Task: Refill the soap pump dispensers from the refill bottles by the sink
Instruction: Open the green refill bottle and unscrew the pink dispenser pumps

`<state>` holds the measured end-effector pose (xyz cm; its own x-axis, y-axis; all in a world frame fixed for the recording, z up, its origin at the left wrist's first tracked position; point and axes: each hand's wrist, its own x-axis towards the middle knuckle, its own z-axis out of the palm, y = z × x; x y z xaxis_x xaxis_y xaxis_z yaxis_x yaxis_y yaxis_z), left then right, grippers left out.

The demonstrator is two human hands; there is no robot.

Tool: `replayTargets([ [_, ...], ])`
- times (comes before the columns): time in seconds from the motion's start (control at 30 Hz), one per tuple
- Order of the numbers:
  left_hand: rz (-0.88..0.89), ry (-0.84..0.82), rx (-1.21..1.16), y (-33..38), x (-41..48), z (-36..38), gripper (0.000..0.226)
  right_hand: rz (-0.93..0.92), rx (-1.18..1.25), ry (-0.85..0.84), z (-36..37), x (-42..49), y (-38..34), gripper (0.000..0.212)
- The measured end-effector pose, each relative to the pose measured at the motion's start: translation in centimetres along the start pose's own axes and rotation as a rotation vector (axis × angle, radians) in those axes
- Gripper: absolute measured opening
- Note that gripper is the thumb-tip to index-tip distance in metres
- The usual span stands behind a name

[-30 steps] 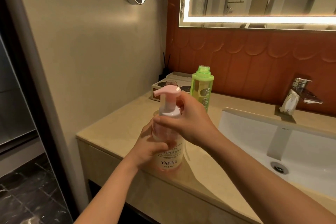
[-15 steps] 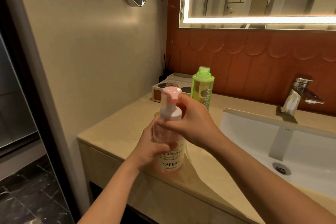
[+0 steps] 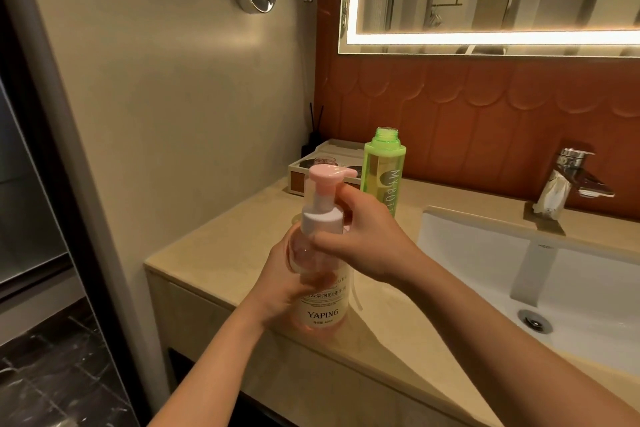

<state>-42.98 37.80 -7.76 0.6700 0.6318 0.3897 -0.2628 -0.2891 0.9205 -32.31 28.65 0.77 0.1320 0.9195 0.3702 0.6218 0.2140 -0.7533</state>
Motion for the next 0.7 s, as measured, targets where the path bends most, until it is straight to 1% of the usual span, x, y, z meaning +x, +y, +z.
replayTargets([
  [0.07,-0.01,-0.003,-0.012,0.2,0.0,0.1,0.085,-0.002,0.073,-0.068,-0.4,0.0,-0.2,0.046],
  [0.13,-0.01,-0.003,-0.004,0.2,0.0,0.1,0.086,-0.002,0.056,-0.079,-0.3,-0.1,-0.3,0.049],
  [0.2,-0.015,-0.015,-0.001,0.0,0.1,-0.1,0.09,-0.03,-0.068,0.017,0.2,0.0,0.1,0.052],
  [0.27,-0.031,0.011,0.0,-0.4,0.0,-0.2,0.08,-0.061,-0.127,0.12,0.6,0.1,0.3,0.053],
  [0.3,-0.034,0.019,-0.013,-0.5,0.0,-0.2,0.074,-0.068,-0.115,0.14,0.5,0.1,0.3,0.052],
  [0.37,-0.036,0.03,-0.031,-0.6,0.0,-0.2,0.069,-0.068,-0.053,0.12,0.2,0.1,0.1,0.052],
  [0.5,-0.011,0.039,-0.016,-0.4,0.0,-0.1,0.07,-0.085,0.102,0.084,-1.1,0.4,-0.1,0.049],
  [0.6,0.001,0.023,0.015,-0.1,-0.1,0.1,0.071,-0.108,0.204,0.09,-2.1,0.7,-0.5,0.037],
  [0.7,-0.013,0.019,0.034,0.1,-0.2,0.1,0.073,-0.144,0.248,0.132,-3.0,0.8,-1.0,0.028],
])
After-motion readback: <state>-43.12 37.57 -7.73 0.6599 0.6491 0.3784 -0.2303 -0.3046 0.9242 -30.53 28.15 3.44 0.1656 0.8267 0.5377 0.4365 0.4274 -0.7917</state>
